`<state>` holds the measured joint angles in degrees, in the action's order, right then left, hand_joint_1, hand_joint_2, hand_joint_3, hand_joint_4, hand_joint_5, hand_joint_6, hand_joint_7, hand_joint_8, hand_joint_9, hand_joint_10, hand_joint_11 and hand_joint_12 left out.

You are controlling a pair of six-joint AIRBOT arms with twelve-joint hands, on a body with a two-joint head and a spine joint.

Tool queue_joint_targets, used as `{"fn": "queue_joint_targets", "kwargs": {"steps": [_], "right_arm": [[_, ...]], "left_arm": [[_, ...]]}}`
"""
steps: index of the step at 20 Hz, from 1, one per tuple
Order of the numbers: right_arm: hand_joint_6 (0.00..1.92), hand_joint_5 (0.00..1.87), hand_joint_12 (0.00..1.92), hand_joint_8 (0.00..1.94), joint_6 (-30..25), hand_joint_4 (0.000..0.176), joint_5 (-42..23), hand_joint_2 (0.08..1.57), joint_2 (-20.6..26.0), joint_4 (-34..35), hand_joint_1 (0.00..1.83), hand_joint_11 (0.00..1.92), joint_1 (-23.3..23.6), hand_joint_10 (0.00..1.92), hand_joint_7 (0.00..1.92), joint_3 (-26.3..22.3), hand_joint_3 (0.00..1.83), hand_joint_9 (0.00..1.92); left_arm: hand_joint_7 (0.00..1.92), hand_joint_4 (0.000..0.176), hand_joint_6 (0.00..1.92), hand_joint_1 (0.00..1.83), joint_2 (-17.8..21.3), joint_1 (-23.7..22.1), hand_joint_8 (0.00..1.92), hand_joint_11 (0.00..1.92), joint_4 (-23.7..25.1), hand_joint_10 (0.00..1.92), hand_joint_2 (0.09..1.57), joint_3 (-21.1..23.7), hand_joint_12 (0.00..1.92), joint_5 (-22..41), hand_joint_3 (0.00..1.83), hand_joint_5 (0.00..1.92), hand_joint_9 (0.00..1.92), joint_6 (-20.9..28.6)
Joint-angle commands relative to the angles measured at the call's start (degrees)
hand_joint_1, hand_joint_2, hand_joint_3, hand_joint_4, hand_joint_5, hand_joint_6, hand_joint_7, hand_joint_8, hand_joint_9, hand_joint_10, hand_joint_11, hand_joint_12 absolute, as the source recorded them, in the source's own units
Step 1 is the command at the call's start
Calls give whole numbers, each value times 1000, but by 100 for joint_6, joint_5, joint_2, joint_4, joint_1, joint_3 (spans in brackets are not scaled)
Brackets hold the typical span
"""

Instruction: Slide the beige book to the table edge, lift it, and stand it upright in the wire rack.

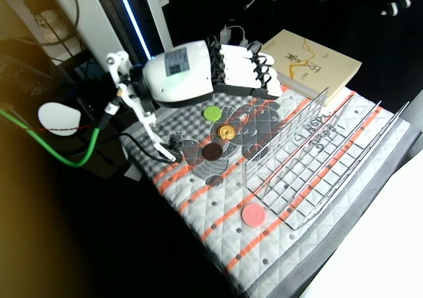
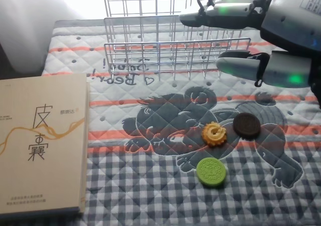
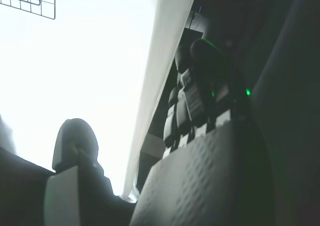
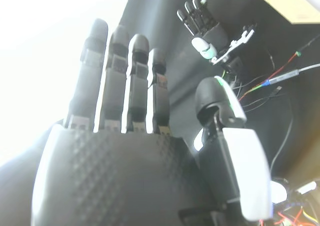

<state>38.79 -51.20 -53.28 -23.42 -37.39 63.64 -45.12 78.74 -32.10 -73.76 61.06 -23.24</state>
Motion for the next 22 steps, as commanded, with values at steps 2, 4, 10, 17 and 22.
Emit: {"fn": "queue_joint_targets", "kwargs": {"steps": [2, 4, 10, 17, 22], "right_arm": [[5, 458, 69, 0, -9, 0, -667, 1372, 74, 255, 263, 494, 33, 0, 534, -49, 0, 535], [7, 463, 64, 0, -9, 1, -667, 1363, 78, 253, 258, 490, 33, 0, 531, -51, 0, 531], [5, 460, 29, 4, -9, 2, -671, 1365, 83, 251, 265, 472, 29, 0, 523, -69, 0, 503], [0, 469, 33, 1, -9, 13, -671, 1382, 162, 252, 275, 510, -53, 2, 547, -140, 5, 516], [2, 473, 33, 7, -9, 34, -670, 1387, 180, 254, 321, 530, -97, 6, 544, -156, 0, 538]], "left_arm": [[341, 114, 0, 478, -223, -293, 0, 231, 102, 7, 980, -279, 1104, -138, 10, 104, 560, 275], [328, 118, 0, 531, -314, -332, 0, 189, 284, 3, 999, -335, 1171, -206, 3, 105, 558, 430], [347, 124, 2, 514, -526, -338, 1, 219, 780, 2, 912, -481, 1095, -694, 0, 92, 549, 710], [390, 167, 0, 517, -957, -1253, 0, 239, 2142, 4, 948, -964, 1108, -2034, 4, 103, 574, 977], [453, 150, 1, 438, -1014, -1275, 14, 257, 2492, 10, 965, -1031, 1133, -2327, 0, 94, 653, 1142]]}}
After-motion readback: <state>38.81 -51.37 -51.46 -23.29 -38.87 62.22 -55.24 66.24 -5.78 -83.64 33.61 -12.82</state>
